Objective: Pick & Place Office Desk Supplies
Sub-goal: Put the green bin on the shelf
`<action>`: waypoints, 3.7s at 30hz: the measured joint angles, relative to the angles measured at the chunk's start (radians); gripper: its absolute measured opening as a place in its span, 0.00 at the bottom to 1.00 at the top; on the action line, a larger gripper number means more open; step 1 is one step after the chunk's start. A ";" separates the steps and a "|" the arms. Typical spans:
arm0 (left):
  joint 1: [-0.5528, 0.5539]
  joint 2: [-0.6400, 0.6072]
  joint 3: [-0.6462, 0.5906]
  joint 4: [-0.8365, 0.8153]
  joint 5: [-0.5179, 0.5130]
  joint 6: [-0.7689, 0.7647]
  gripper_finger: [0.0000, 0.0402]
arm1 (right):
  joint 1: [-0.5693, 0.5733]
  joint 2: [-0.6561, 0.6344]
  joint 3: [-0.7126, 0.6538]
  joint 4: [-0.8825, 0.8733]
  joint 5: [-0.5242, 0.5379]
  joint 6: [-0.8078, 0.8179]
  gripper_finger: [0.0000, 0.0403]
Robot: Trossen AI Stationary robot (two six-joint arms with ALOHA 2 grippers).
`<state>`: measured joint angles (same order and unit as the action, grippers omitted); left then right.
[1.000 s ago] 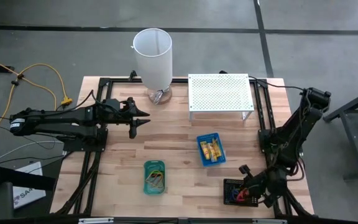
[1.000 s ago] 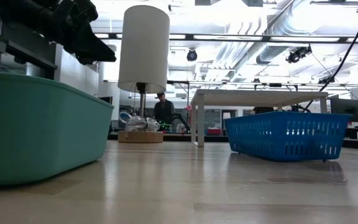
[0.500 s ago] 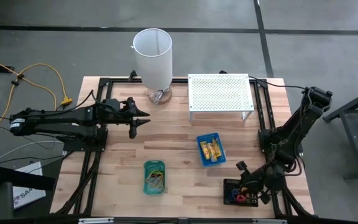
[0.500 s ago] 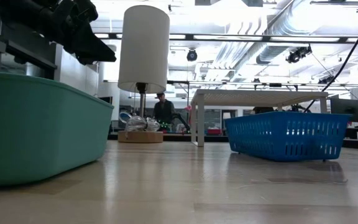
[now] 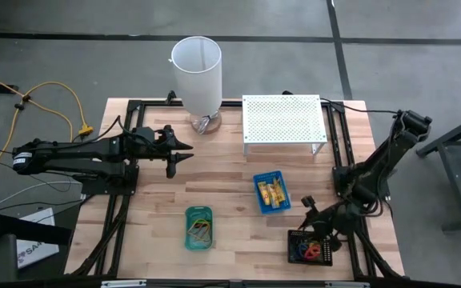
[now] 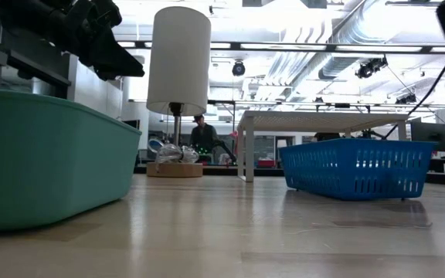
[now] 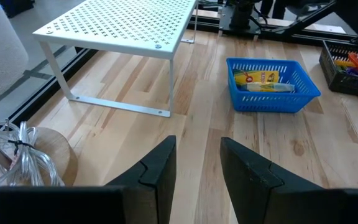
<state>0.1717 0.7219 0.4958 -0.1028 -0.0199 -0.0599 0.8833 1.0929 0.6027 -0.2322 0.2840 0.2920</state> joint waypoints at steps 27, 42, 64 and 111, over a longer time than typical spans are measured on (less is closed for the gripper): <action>0.000 0.000 0.000 0.000 0.000 0.000 0.30 | -0.179 -0.408 0.000 -0.445 -0.051 0.078 0.28; 0.000 0.000 0.000 0.000 0.000 0.000 0.30 | -0.179 -0.389 0.000 -0.436 -0.051 0.078 0.28; 0.000 0.000 0.000 0.000 0.000 0.000 0.30 | -0.179 -0.379 0.000 -0.429 -0.051 0.078 0.28; -0.003 0.103 0.018 -0.003 0.064 -0.044 0.30 | -0.179 -0.378 0.000 -0.429 -0.051 0.078 0.28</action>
<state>0.1691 0.8252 0.5139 -0.1063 0.0437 -0.1036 0.7042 0.7147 0.6025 -0.6617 0.2329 0.3698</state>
